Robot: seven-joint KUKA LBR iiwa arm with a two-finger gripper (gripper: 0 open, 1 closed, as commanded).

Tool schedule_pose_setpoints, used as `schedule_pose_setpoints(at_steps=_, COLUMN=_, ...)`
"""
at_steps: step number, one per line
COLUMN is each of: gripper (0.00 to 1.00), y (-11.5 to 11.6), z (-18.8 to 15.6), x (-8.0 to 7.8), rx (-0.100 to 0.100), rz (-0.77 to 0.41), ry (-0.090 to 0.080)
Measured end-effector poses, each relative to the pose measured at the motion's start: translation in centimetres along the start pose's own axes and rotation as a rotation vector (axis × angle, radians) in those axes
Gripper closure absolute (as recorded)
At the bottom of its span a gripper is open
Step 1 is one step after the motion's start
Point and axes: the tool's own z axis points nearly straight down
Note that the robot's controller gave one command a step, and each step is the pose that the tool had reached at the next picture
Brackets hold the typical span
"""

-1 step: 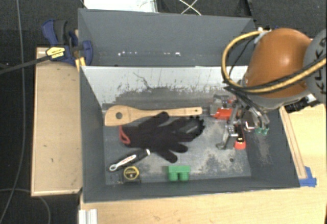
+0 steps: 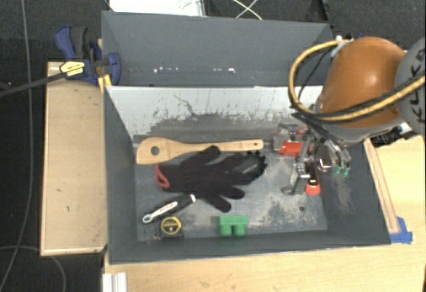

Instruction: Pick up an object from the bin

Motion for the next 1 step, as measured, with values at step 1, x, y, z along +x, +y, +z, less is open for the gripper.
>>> schedule_pose_setpoints(at_steps=1, gripper=0.00, y=1.73, z=7.28, x=-0.49, rx=-0.001, rz=0.047, ry=-0.002)
